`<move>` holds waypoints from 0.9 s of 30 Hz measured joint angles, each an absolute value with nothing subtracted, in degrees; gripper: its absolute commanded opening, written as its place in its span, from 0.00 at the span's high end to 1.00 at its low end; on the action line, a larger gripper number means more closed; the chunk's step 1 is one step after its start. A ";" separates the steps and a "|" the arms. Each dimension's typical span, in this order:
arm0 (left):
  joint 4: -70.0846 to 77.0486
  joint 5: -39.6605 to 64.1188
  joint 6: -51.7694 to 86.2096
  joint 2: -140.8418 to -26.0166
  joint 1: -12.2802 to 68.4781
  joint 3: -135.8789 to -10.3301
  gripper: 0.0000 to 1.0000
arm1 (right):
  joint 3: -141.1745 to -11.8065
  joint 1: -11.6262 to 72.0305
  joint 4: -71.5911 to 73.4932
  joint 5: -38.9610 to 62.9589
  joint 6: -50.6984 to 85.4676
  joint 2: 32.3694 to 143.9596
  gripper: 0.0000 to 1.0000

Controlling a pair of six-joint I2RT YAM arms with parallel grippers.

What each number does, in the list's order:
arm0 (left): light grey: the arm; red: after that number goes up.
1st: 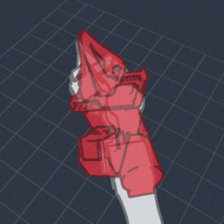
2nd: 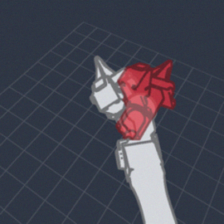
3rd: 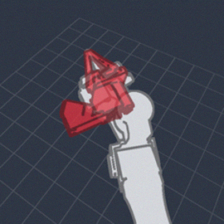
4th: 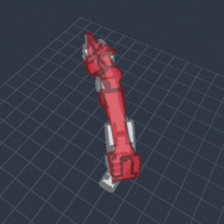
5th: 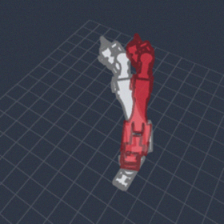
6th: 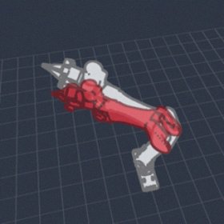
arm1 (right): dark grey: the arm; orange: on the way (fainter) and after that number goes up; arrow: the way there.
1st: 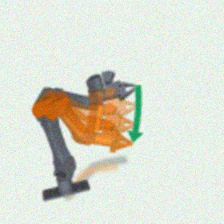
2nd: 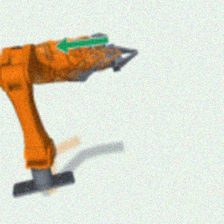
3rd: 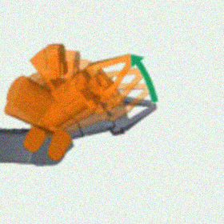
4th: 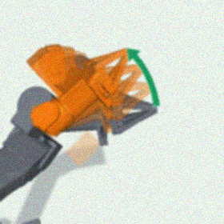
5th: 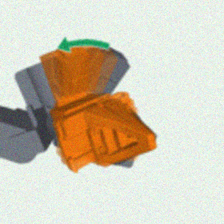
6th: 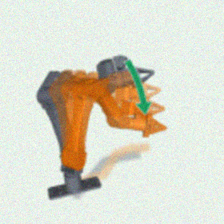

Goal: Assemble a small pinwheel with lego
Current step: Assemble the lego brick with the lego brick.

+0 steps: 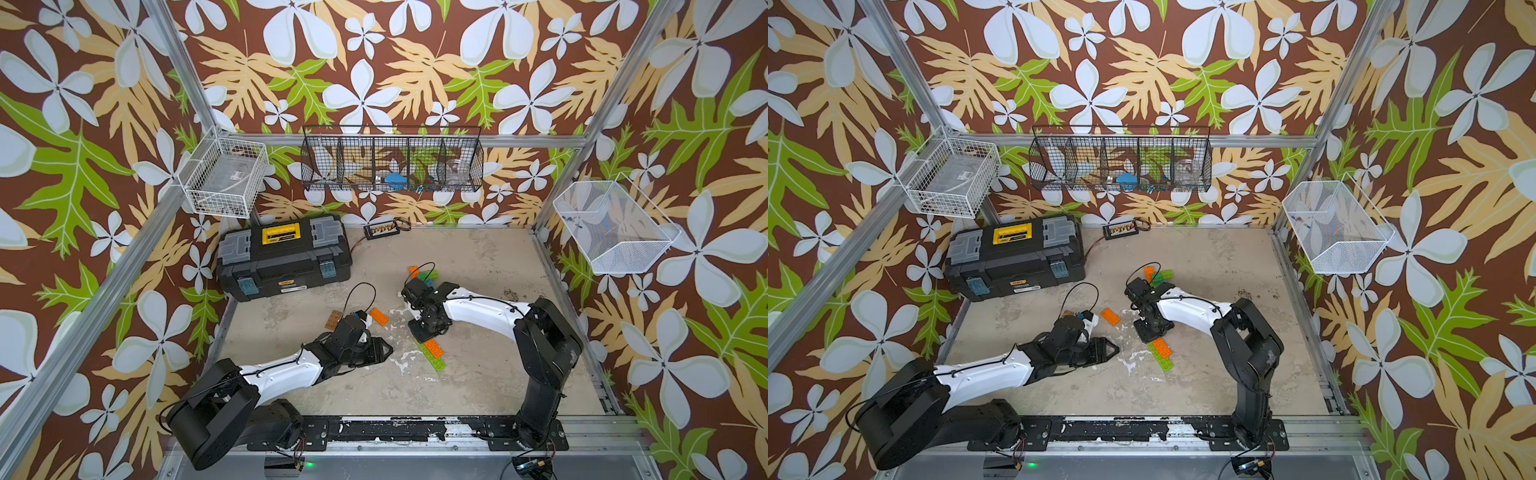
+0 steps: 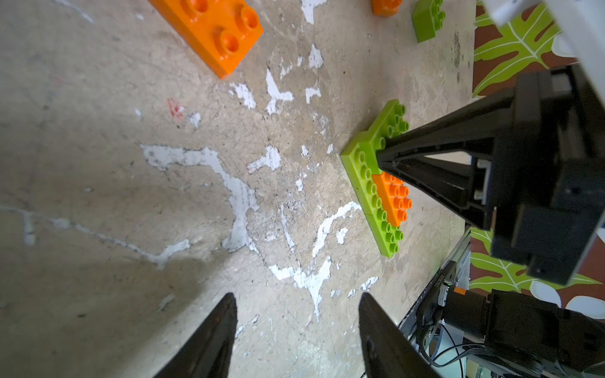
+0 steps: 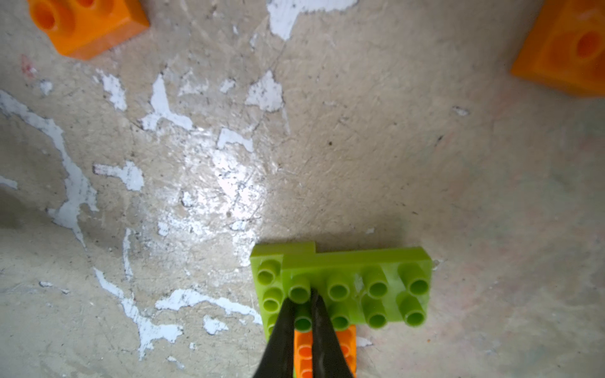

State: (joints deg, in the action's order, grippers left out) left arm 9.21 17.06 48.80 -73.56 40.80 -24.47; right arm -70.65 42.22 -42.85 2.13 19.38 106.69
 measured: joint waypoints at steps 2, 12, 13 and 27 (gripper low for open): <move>9.26 17.19 48.42 -74.30 41.01 -25.15 0.39 | -70.28 42.22 -42.37 2.22 20.43 106.48 0.88; 7.20 15.66 46.30 -73.84 41.28 -28.47 0.40 | -74.67 42.02 -48.93 -0.30 24.95 102.78 0.84; 6.72 14.87 46.13 -73.58 41.30 -28.86 0.40 | -75.02 42.04 -48.90 -0.36 25.32 102.04 0.83; -4.99 3.70 42.13 -73.28 41.30 -35.51 0.37 | -72.66 42.06 -47.20 0.51 27.92 96.29 0.81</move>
